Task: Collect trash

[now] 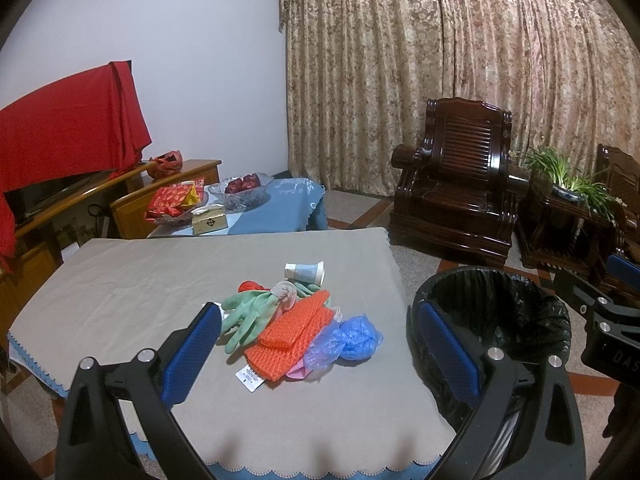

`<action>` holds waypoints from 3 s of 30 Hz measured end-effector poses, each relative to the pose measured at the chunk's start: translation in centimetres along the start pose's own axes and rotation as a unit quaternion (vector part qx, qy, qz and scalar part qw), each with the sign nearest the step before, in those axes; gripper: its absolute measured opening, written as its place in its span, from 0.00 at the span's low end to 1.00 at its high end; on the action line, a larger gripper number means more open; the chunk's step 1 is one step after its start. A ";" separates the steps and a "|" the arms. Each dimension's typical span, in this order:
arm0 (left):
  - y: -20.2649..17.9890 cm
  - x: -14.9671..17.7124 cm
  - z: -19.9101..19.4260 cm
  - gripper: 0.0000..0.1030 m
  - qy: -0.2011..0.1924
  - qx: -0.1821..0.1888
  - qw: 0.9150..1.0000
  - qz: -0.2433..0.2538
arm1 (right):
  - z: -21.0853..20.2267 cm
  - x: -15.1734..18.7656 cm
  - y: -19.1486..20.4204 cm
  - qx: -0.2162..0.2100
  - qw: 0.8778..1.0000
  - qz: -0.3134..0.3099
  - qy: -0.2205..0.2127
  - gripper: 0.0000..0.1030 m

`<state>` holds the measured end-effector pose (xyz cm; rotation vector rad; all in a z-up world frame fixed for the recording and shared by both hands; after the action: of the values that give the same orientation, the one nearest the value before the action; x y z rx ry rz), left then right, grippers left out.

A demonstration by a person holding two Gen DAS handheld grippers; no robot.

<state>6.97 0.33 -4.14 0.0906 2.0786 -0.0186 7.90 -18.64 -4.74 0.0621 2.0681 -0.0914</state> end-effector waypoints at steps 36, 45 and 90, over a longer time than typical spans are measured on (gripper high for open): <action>0.0 0.0 0.1 0.94 0.001 0.000 1.000 0.001 | 0.3 0.5 -0.1 -0.001 1.000 0.002 0.003 0.95; 0.0 0.0 0.1 0.94 0.002 0.000 1.000 0.000 | 0.3 0.5 0.0 -0.001 1.000 0.002 0.004 0.95; 14.2 8.2 12.2 0.87 0.090 -0.084 0.991 -0.049 | 21.7 9.9 17.4 -0.129 0.973 -0.130 0.142 0.83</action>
<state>14.65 14.28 -16.85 -0.1178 2.2536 0.1078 23.60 -3.28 -24.43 -0.3779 2.3481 0.0294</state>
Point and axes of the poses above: each gripper's, at about its wrist camera, not at the fingertips, and z roughly the way its jaws point, y to its left, x to its underside, the point moved 8 cm from there along z, roughly the way its jaws point, and after that the axes turned 3 degrees about x, right-handed, at the moved point
